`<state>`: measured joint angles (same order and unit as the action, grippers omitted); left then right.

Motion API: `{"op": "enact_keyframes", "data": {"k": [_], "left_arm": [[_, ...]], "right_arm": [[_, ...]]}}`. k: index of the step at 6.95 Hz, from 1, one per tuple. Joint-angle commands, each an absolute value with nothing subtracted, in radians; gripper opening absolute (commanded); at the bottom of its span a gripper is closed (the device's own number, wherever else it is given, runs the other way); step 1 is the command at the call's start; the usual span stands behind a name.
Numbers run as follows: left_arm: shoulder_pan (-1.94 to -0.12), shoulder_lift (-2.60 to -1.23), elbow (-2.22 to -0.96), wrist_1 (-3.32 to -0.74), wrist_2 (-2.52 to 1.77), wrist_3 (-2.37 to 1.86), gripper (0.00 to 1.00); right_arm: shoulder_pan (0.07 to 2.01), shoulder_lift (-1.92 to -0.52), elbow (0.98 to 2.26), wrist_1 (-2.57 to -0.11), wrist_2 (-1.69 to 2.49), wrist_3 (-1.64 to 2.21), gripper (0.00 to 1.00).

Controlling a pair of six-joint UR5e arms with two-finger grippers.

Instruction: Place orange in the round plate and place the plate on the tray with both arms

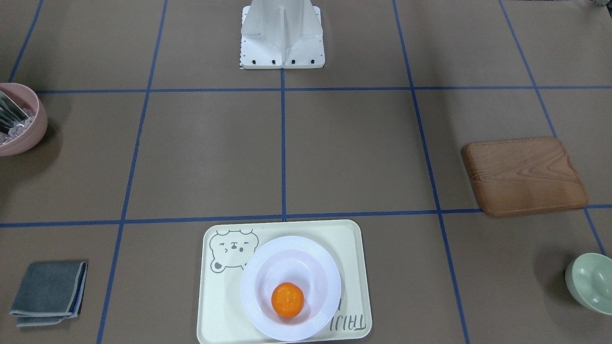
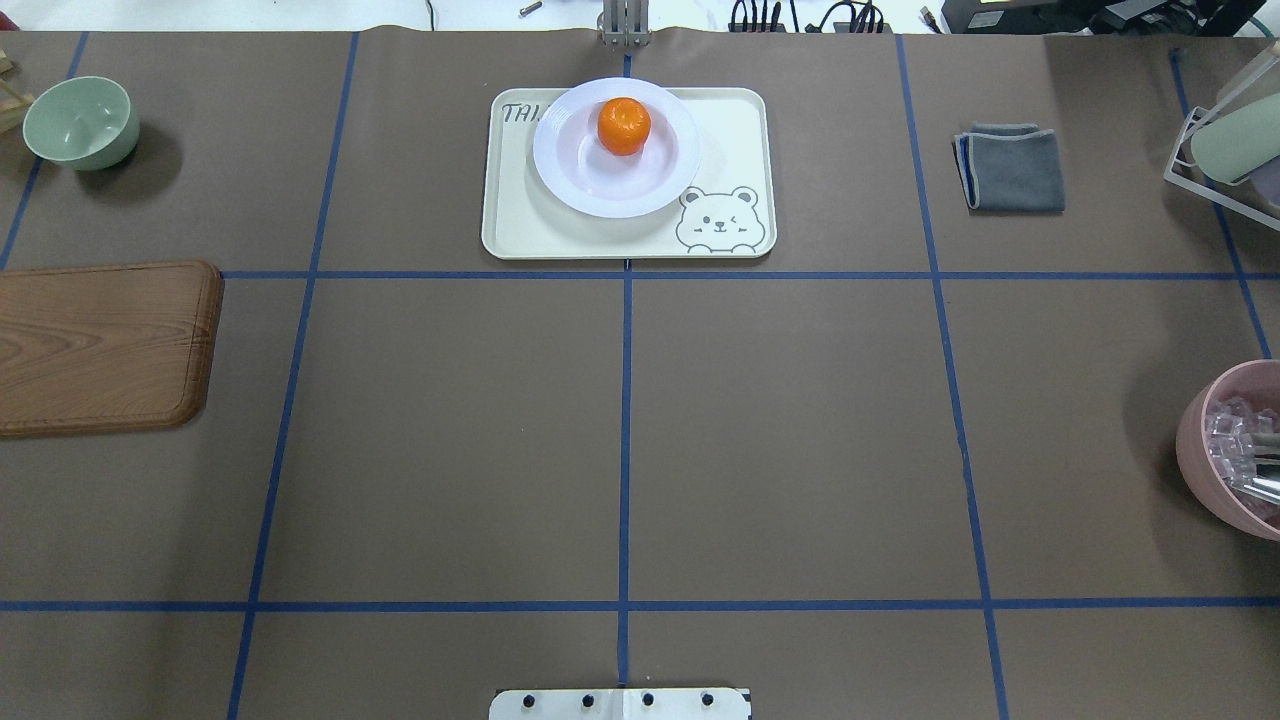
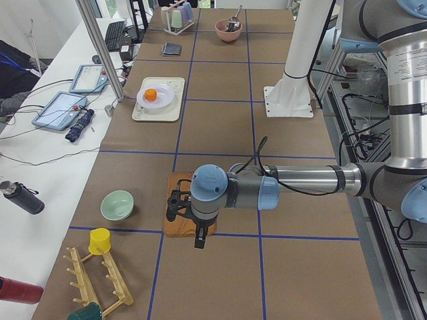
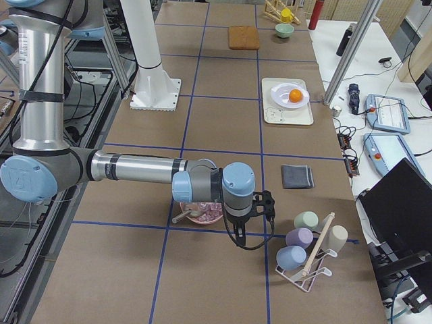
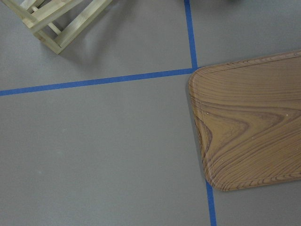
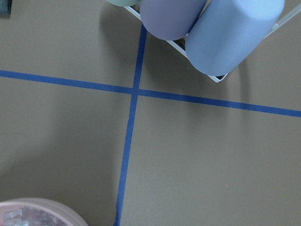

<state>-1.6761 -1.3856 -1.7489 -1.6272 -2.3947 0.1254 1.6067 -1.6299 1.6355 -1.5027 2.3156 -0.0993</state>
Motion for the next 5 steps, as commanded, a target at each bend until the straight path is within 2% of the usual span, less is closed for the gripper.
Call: {"op": "enact_keyframes", "data": {"k": [1, 5], "left_arm": [[-1.677, -1.37, -1.755, -1.631, -2.399, 0.127, 0.98], [-1.677, -1.368, -1.752, -1.634, -2.399, 0.13, 0.98]], "right_arm": [[1.6, -1.521, 1.646, -1.657, 2.322, -0.098, 1.0], [1.598, -1.54, 1.648, -1.648, 2.336, -0.113, 1.0]]}}
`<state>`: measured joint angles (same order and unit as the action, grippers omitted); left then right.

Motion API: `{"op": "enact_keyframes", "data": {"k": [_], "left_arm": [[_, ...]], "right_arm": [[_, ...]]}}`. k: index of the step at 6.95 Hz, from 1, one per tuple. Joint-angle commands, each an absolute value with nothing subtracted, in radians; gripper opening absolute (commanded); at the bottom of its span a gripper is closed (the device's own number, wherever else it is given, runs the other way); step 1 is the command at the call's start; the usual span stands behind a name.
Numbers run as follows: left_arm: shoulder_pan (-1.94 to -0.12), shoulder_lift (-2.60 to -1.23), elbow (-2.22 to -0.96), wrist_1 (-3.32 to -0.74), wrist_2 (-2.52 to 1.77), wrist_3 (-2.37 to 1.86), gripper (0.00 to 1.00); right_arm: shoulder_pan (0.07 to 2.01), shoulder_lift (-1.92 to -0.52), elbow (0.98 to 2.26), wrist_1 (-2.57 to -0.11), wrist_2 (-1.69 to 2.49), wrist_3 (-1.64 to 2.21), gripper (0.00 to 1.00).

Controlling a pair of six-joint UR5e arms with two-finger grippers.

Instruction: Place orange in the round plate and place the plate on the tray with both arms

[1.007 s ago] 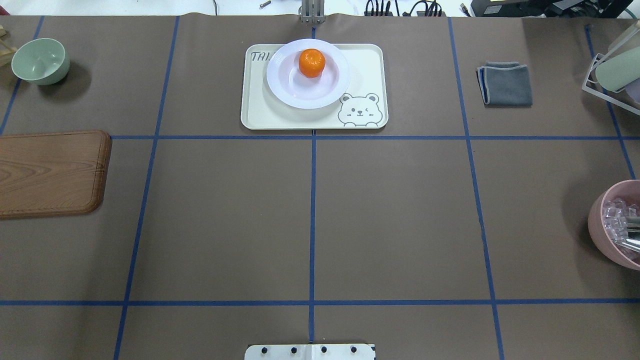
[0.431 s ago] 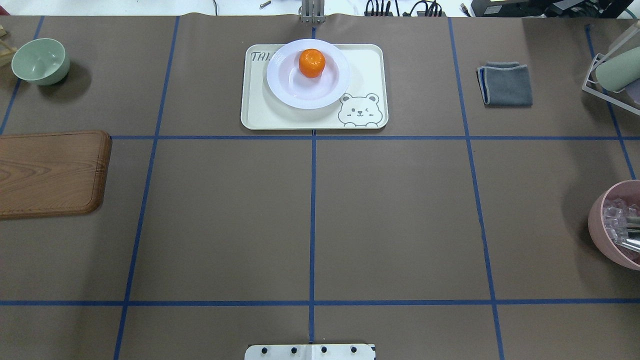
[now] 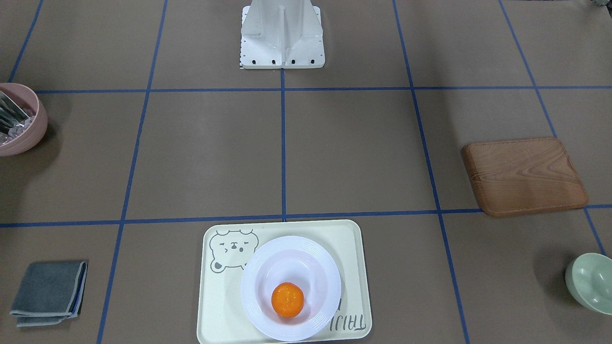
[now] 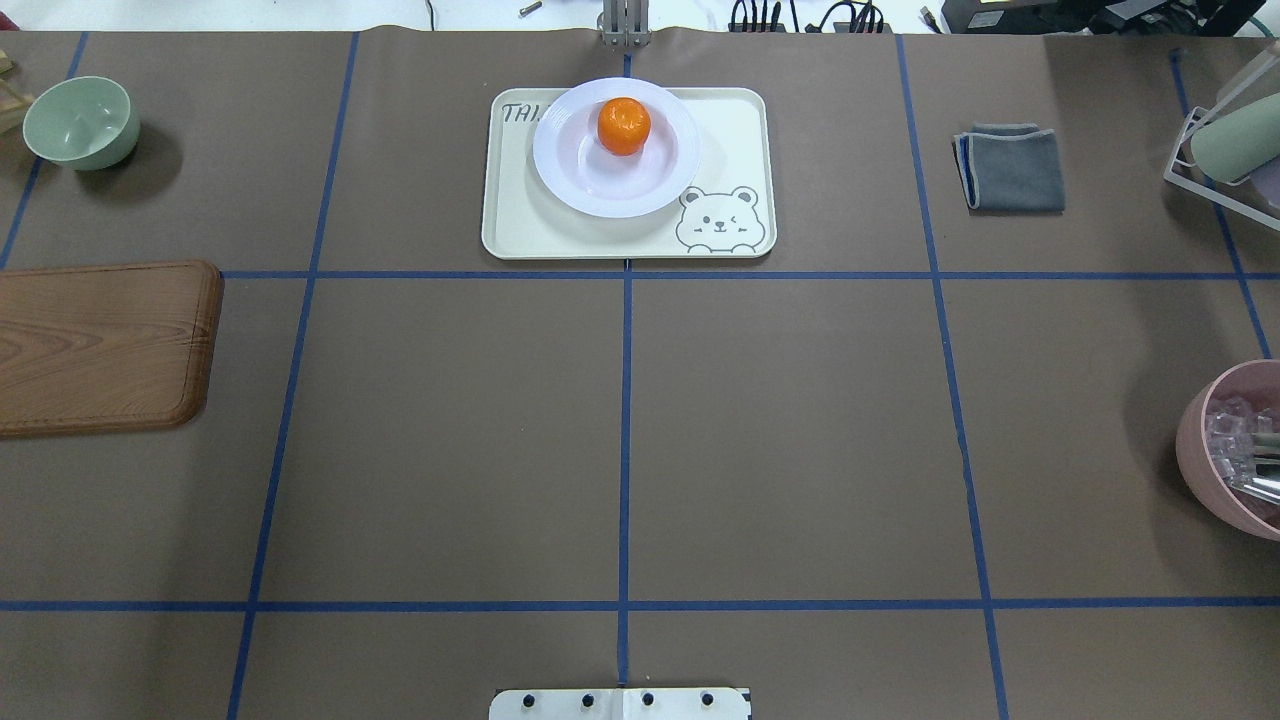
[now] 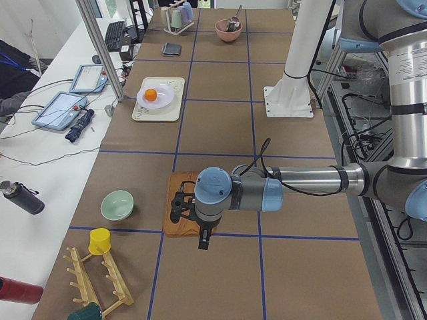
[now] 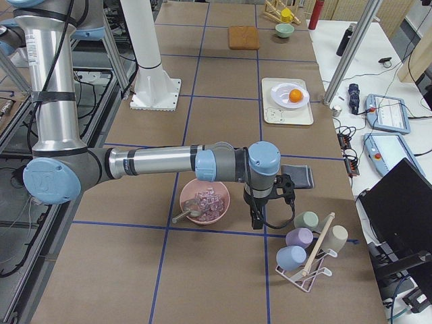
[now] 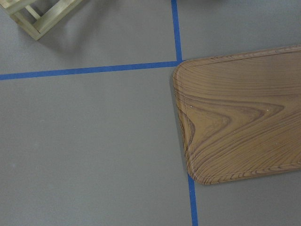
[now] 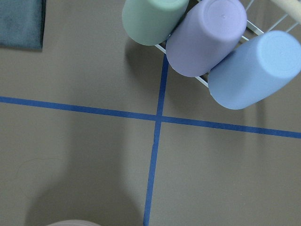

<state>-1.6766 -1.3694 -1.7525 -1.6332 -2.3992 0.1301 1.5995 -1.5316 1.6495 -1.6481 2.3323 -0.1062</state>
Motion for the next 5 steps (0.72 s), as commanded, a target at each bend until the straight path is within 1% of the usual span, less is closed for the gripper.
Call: {"op": "enact_keyframes", "data": {"k": [1, 5], "left_arm": [[-1.677, -1.355, -1.753, -1.634, -2.399, 0.132, 0.98], [-1.677, -1.348, -1.756, -1.635, -2.399, 0.133, 0.98]], "right_arm": [[1.6, -1.546, 1.657, -1.647, 2.335, -0.115, 1.0], [1.6, -1.58, 1.675, -1.646, 2.326, -0.118, 1.0]]}}
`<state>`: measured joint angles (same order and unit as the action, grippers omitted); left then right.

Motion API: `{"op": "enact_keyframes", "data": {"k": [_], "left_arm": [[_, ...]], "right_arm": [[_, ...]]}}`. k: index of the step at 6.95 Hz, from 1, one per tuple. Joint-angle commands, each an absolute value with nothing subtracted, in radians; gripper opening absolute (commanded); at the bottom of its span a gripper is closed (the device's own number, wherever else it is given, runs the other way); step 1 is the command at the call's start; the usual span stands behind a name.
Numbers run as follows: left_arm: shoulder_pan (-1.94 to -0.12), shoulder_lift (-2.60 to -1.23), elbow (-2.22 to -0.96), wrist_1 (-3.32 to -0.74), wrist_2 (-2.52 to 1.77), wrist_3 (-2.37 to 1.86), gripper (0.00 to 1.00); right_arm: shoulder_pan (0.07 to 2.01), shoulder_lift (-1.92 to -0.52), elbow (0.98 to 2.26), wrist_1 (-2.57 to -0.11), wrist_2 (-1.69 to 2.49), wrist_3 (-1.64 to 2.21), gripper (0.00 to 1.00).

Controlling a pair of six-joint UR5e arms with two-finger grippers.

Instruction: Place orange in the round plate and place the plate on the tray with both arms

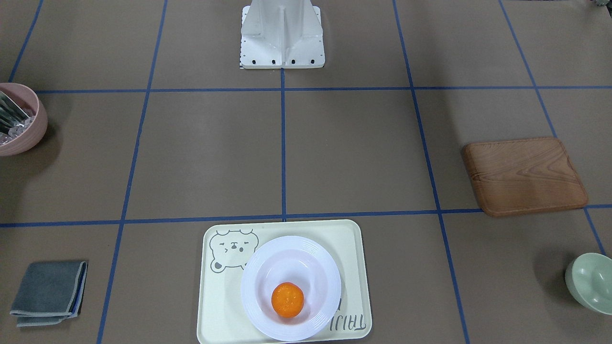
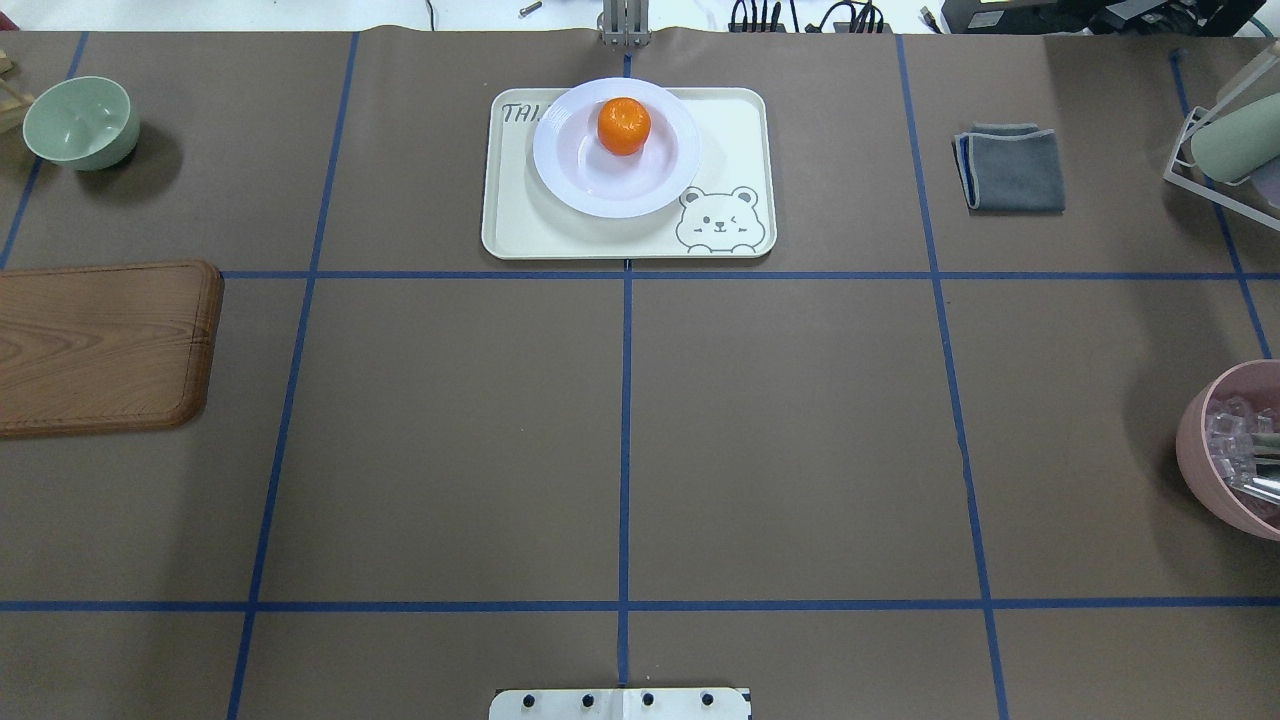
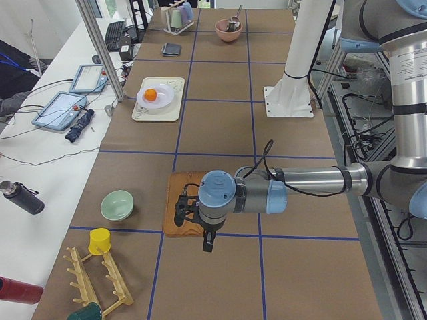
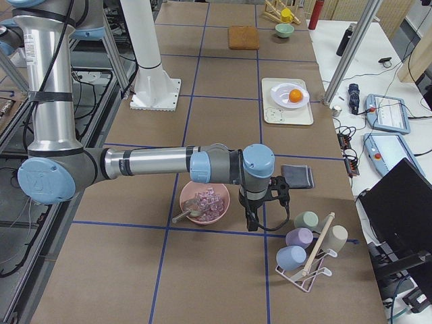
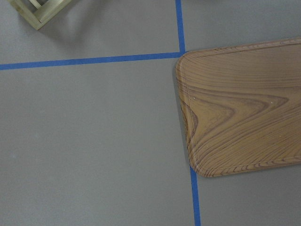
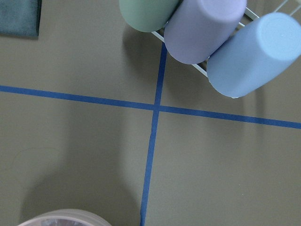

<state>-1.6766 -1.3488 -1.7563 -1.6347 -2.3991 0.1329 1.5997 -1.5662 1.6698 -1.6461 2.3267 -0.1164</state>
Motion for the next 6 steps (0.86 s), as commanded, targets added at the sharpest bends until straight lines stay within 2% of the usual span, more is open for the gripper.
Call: {"op": "enact_keyframes", "data": {"k": [1, 6], "left_arm": [[-1.677, -1.348, -1.756, -1.635, -2.399, 0.133, 0.98], [-1.677, -1.348, -1.758, -1.634, -2.399, 0.133, 0.98]], "right_arm": [[1.598, -1.586, 1.677, -1.646, 2.326, -0.118, 1.0], [1.598, -1.603, 1.701, -1.646, 2.324, -0.12, 1.0]]}}
